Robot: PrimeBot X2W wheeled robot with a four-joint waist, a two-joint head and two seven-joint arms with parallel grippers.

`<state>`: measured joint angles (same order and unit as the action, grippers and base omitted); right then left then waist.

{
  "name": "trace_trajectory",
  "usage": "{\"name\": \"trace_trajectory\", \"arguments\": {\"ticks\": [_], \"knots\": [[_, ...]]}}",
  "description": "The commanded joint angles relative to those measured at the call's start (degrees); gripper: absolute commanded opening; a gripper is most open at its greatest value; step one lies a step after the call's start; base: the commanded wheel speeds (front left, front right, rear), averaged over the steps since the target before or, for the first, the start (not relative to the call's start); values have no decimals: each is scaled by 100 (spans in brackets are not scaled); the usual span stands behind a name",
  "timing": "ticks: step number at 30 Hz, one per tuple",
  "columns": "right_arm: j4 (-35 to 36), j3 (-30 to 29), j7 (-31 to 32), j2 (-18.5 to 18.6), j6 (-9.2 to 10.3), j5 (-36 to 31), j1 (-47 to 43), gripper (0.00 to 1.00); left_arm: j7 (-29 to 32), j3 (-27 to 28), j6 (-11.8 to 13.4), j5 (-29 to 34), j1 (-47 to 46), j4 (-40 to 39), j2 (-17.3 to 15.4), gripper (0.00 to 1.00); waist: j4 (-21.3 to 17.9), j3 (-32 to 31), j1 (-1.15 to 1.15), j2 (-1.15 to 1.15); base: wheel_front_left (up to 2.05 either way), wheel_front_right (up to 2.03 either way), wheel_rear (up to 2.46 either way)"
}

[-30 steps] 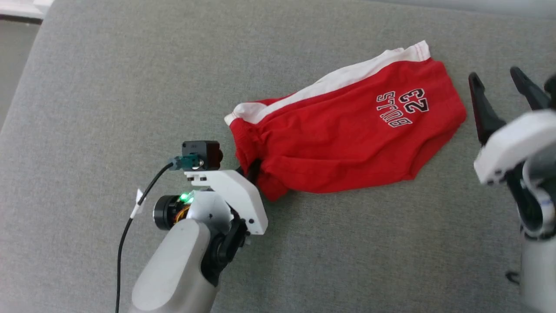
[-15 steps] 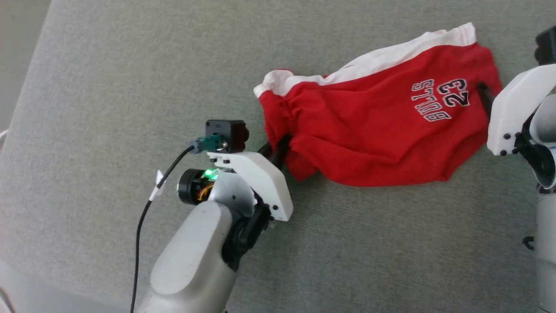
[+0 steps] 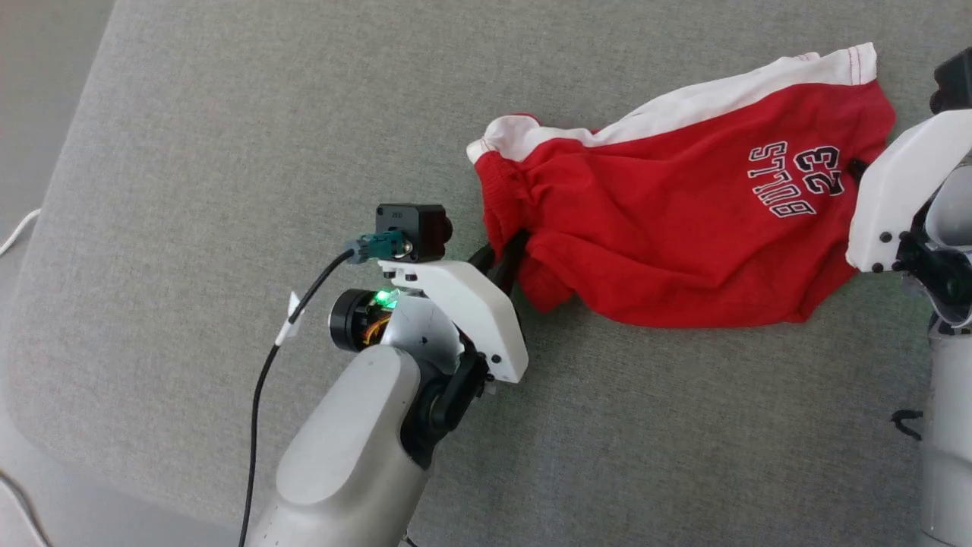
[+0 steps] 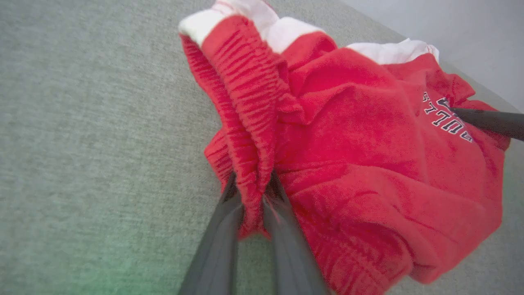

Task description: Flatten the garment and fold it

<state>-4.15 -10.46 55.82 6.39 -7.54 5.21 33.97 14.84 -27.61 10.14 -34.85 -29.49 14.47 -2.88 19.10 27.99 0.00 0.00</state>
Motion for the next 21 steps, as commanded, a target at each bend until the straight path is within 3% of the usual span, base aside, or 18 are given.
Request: {"name": "trace_trajectory", "arguments": {"ticks": [1, 10, 21], "knots": [[-112, -40, -18, -40, 5, 26, -204, 0, 32, 34, 71, -30, 128, 248, -89, 0, -46, -59, 0, 0, 0, 0, 0], [-182, -269, -836, -222, 5, 360, -515, 0, -128, 262, 132, -159, 389, 89, -294, 0, -308, -538, 0, 0, 0, 0, 0], [239, -483, -1225, -344, 5, 1014, -1747, 0, 269, 338, 247, -450, 1212, -420, -625, 0, -762, -1163, 0, 0, 0, 0, 0]]}}
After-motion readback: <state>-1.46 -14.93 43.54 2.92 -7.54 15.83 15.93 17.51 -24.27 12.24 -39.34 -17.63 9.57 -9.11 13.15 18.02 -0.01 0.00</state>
